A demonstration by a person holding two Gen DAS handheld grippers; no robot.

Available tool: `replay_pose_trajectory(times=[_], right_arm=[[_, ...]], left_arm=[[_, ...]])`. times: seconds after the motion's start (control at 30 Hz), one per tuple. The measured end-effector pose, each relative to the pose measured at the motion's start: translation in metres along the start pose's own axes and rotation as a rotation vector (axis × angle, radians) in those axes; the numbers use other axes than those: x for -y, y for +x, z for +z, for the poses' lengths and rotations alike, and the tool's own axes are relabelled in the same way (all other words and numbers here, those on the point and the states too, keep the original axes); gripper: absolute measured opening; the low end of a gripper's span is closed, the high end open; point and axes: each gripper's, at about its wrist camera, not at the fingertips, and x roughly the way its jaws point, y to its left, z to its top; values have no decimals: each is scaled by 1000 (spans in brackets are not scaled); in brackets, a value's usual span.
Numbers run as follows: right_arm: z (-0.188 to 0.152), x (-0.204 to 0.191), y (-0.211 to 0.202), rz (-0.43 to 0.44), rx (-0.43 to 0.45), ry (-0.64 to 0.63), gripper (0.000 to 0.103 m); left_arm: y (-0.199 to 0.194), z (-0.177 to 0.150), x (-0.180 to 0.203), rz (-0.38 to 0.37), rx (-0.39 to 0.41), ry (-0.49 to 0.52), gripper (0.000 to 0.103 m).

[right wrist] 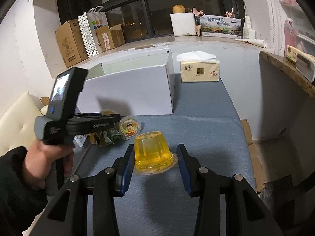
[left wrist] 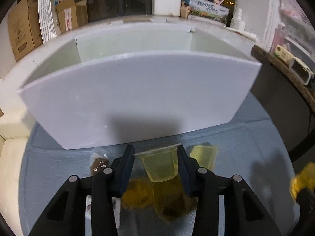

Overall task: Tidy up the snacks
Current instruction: 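Grasp a clear yellow jelly cup with the left tool while the right tool holds its cup, then lower both yellow jelly cups into the white box and open both tools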

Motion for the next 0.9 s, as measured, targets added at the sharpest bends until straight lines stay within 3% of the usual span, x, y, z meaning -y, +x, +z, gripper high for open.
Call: replay_pose_trajectory(times=[0.17,0.4,0.6,0.77,0.9], right_arm=[[16,-8,1,16,21,-14,46],[67,-24,10,52,74,-32,46],[125,-34,38,92,101,-17,46],[163,-39,80,98,81,-16,46],[172,-38,116,87,32,-11,46]], left_arm=[[-51,5,-9,-21,107,22,47],[-95,53,-41,-16,217,15,47],[-85,92,-68,5,252,-3,47],[-55,100,-82,17,217,2,47],[-27,100,-90,27,163,1,52]])
